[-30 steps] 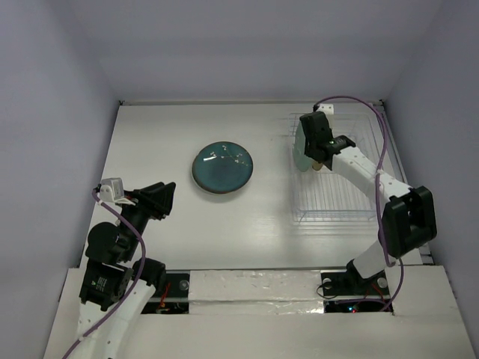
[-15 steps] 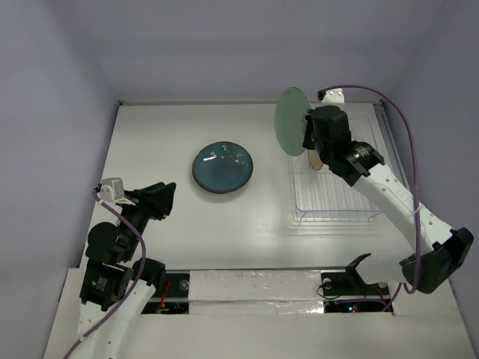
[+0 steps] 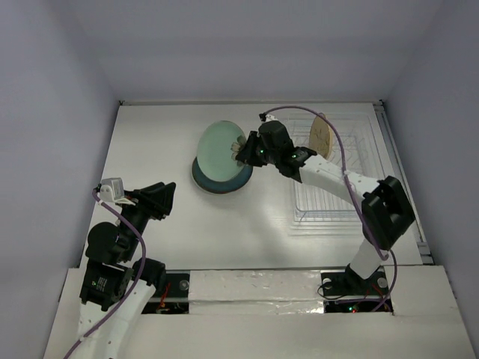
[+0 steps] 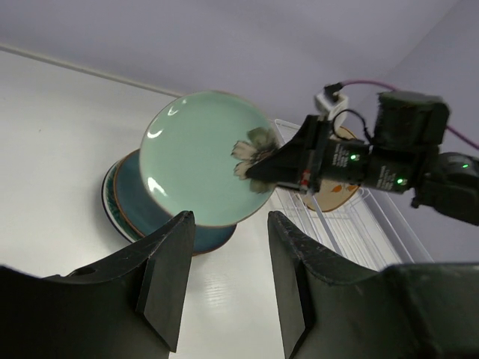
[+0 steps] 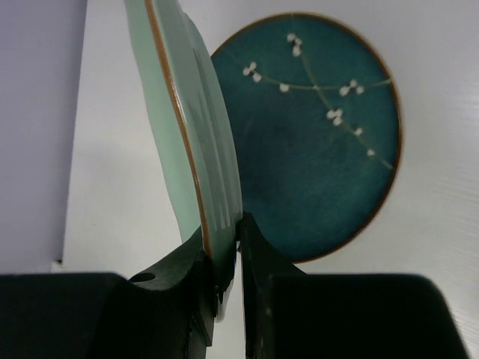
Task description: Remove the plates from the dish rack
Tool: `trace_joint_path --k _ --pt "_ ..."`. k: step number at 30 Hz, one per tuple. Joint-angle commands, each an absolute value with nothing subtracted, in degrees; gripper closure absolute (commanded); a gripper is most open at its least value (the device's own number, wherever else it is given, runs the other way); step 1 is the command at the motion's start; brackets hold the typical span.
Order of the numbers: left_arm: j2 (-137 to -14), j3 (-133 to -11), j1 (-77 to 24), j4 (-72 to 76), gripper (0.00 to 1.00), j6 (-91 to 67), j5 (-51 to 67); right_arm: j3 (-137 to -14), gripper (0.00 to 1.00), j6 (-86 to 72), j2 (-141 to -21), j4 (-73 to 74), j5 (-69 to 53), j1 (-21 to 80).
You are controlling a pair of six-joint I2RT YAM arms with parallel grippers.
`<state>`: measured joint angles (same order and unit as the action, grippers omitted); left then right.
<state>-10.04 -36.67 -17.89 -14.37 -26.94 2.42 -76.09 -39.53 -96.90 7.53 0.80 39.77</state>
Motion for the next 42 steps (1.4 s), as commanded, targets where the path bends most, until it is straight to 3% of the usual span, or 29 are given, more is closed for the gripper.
trace_joint_path --k 1,7,13,18,20,23,29,40,42 --pt "-9.76 -36.74 -17.67 -11.16 0.6 -26.98 2.37 -75.33 1.0 -49.82 -96.67 -11.76 -4.65 39.73" --pt "-9.93 -36.74 -17.67 -11.16 0.6 -26.89 2.46 -70.15 1.0 -54.66 -101.24 -18.01 -5.98 39.73" --pt "-9.84 -36.74 -17.67 -11.25 0.6 -26.9 2.46 -68.38 0.86 -56.25 -105.29 -21.26 -7.99 39.73" --pt "-9.93 -36.74 -17.67 -11.16 0.6 -26.98 2.46 -67.59 0.62 -55.46 -106.26 -20.66 -9.75 39.73" --pt "-9.93 -36.74 -17.67 -11.16 0.6 -26.98 2.46 -67.68 0.45 -52.75 -105.82 -17.41 -9.58 40.25" --pt "-9.93 -36.65 -17.67 -11.16 0.6 -26.9 2.55 -68.29 0.26 -48.7 -105.21 -12.41 -8.35 40.25" --pt "-9.93 -36.74 -17.67 -11.16 0.6 -26.89 2.46 -71.89 0.03 -39.48 -104.33 -0.81 -6.59 42.19" --pt "-9.84 -36.83 -17.67 -11.16 0.6 -26.9 2.55 -71.98 0.0 -26.2 -94.93 16.85 2.09 42.71" --pt "-9.93 -36.74 -17.67 -11.16 0.6 -26.98 2.55 -71.02 0.04 -25.14 -91.77 18.01 5.43 42.71"
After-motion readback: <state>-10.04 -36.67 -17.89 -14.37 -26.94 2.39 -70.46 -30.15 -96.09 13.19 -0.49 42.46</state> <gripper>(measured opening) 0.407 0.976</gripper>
